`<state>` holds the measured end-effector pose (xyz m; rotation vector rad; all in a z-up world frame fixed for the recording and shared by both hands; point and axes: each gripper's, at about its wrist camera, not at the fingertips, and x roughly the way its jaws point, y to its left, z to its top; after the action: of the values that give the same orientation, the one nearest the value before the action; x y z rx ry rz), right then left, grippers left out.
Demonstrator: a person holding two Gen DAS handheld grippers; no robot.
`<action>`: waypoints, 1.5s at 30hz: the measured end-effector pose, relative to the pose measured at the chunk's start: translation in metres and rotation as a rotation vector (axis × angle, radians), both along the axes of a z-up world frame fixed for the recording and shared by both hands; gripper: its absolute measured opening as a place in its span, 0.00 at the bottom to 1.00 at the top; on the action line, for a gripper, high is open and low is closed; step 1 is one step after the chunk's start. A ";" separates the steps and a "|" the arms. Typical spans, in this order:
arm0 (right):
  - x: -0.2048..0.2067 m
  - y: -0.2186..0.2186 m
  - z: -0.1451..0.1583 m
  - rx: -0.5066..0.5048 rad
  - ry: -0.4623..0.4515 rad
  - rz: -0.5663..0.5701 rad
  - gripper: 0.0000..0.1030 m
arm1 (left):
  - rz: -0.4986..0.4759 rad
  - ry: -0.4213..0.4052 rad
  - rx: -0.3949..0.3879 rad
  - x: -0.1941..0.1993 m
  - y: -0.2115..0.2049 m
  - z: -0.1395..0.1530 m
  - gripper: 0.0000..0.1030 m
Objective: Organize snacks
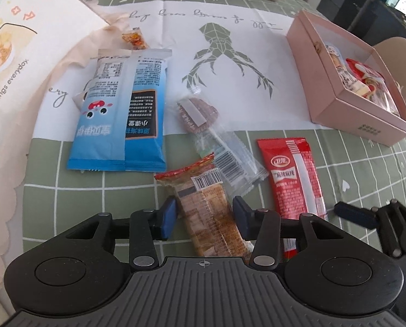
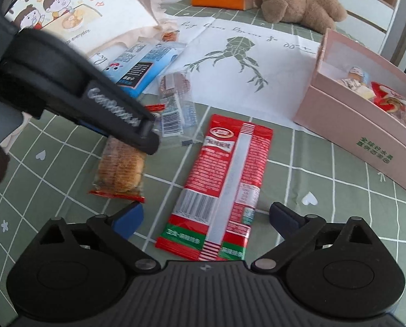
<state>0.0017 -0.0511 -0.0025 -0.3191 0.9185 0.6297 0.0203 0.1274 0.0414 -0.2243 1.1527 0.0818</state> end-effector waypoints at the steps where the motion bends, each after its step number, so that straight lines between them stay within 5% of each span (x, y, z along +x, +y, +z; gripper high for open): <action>1: 0.001 -0.003 0.000 0.005 0.003 0.001 0.97 | -0.008 -0.002 -0.003 -0.002 0.002 0.000 0.44; 7: 0.027 -0.014 0.010 0.067 0.069 -0.058 0.88 | -0.020 -0.014 0.024 -0.019 0.016 0.002 0.41; 12: 0.056 0.009 0.017 0.047 0.089 -0.049 0.67 | 0.062 -0.028 -0.050 -0.034 0.046 0.000 0.40; 17: 0.084 0.050 0.034 0.059 0.017 -0.009 0.65 | 0.067 -0.040 -0.070 -0.043 0.052 0.000 0.40; 25: 0.108 0.122 0.019 -0.002 0.093 0.080 0.61 | 0.059 -0.040 -0.077 -0.043 0.054 -0.001 0.40; 28: 0.097 0.125 0.018 -0.039 0.080 0.106 0.36 | 0.058 -0.039 -0.080 -0.043 0.055 -0.001 0.41; 31: 0.092 0.104 0.023 0.010 0.152 0.092 0.35 | 0.049 -0.042 -0.082 -0.043 0.054 -0.001 0.41; 37: 0.074 0.034 0.048 0.042 0.136 0.029 0.35 | -0.036 -0.031 -0.092 -0.042 0.029 -0.002 0.39; 45: 0.062 -0.062 0.032 -0.057 0.156 -0.140 0.35 | -0.182 -0.005 -0.105 -0.033 -0.043 -0.003 0.39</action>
<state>0.0635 -0.1135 0.0295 -0.2565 1.1001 0.5044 -0.0130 0.0848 0.0381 -0.2110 1.1691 -0.1397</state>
